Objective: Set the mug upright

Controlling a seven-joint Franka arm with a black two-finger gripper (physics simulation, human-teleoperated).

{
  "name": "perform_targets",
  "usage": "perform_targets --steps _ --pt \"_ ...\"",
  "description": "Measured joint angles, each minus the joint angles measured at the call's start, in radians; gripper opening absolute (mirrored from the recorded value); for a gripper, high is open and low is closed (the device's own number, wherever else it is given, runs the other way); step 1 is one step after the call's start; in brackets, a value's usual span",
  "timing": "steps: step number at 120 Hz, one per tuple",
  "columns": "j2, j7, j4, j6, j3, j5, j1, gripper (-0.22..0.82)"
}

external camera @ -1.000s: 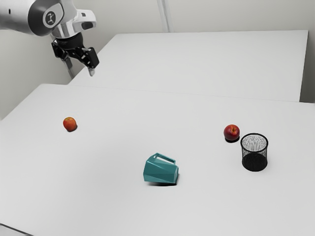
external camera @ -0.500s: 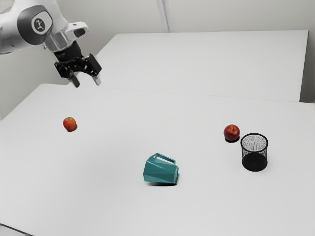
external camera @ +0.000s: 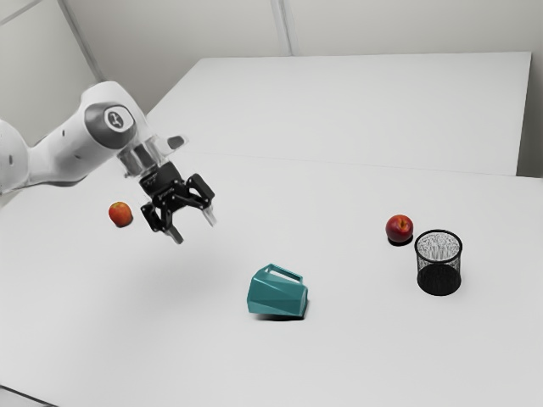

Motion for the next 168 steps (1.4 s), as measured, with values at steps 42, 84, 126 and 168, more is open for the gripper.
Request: perform_targets --steps 42,84,126,168 --pt "0.144 -0.008 -0.040 0.026 -0.002 -0.212 -0.014 0.60" --pt "0.199 -0.015 -0.059 0.036 -0.031 -0.374 -0.026 0.60" --pt "0.237 -0.024 -0.060 0.068 -0.080 -0.444 -0.027 0.60" --pt "0.265 -0.029 -0.056 0.103 -0.110 -0.471 -0.034 0.54"
